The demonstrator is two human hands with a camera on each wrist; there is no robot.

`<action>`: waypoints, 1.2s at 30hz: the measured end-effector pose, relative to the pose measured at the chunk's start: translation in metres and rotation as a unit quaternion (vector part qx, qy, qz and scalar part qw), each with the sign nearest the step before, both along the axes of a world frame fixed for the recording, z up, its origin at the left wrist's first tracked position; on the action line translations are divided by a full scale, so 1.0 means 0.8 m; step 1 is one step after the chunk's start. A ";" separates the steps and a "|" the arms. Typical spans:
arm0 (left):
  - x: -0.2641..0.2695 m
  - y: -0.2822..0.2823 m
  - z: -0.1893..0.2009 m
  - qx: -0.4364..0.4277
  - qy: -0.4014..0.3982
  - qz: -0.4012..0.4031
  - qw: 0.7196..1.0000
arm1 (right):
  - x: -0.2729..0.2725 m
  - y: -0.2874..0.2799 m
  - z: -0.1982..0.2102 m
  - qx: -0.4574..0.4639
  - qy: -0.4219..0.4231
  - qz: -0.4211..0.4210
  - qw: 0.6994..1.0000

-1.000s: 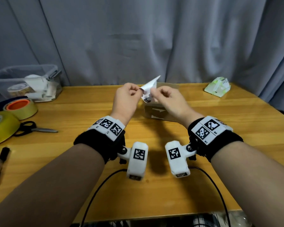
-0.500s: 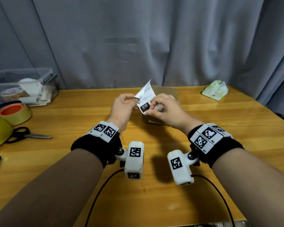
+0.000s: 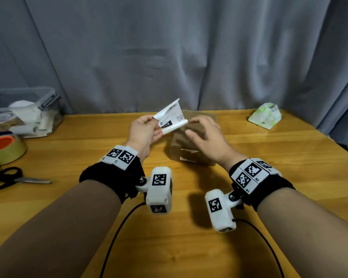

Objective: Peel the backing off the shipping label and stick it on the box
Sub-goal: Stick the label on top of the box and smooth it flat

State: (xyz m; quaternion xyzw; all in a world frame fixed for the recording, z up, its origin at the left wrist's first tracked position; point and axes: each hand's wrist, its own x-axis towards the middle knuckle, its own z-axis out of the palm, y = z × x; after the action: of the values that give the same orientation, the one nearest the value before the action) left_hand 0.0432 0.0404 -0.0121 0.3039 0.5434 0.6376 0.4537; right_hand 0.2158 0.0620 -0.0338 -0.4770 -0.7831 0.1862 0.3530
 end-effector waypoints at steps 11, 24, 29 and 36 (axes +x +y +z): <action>-0.033 0.009 -0.008 0.026 -0.021 0.018 0.999 | 0.012 0.049 -0.008 -0.240 -0.128 -0.044 0.961; -0.045 -0.042 -0.026 0.002 -0.060 -0.048 0.997 | 0.014 -0.030 -0.009 -0.235 -0.177 0.051 0.954; -0.035 -0.069 -0.023 -0.023 0.019 -0.078 0.997 | 0.012 -0.062 -0.010 -0.233 -0.199 0.046 0.951; -0.020 -0.082 -0.015 -0.025 0.104 -0.108 0.988 | 0.016 -0.084 0.022 0.041 -0.082 0.080 0.993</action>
State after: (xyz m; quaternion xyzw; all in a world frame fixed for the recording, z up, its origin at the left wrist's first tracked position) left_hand 0.0273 -0.0253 -0.0245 0.4137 0.5675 0.5358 0.4688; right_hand 0.2284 -0.0048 -0.0163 -0.4118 -0.8519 0.1418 0.2908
